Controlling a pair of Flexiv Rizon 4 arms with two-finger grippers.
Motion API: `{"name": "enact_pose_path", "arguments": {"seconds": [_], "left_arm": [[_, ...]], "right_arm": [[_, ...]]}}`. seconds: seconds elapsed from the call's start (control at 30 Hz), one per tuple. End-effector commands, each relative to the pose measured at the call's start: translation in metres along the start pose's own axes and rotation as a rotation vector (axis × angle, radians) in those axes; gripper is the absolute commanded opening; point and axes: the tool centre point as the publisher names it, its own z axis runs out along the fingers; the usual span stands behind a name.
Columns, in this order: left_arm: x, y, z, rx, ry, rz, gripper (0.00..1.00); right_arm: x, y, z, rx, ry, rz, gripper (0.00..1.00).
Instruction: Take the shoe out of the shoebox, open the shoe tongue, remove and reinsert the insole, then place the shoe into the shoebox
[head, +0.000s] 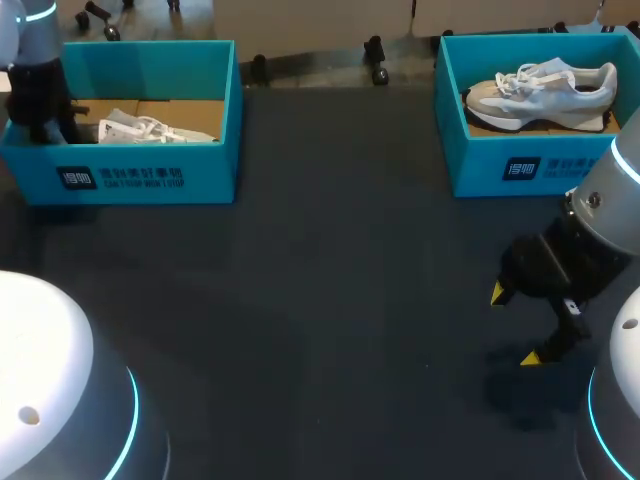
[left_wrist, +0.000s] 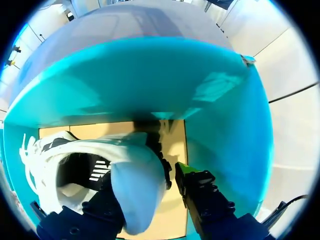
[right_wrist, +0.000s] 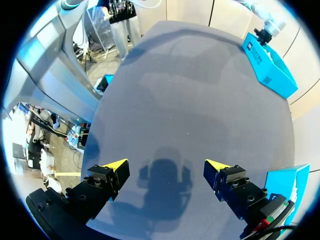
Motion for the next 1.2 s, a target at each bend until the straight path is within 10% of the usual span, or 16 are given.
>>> {"name": "enact_pose_path", "arguments": {"seconds": [0.03, 0.4, 0.57, 1.2], "left_arm": [[-0.002, -0.005, -0.008, -0.008, -0.009, 0.003, 0.45], [-0.006, -0.017, -0.029, -0.036, -0.008, 0.020, 0.51], [-0.005, -0.018, -0.045, -0.050, -0.029, 0.021, 1.00], [0.004, -0.064, -0.141, -0.073, -0.040, 0.017, 1.00]], "right_arm": [[0.001, -0.001, 0.001, 0.000, -0.003, -0.001, 1.00], [0.001, -0.001, 0.001, 0.000, -0.003, -0.001, 1.00], [0.001, -0.001, 0.001, 0.000, -0.003, -0.001, 1.00], [0.001, -0.001, 0.001, 0.000, -0.003, -0.001, 1.00]]}}
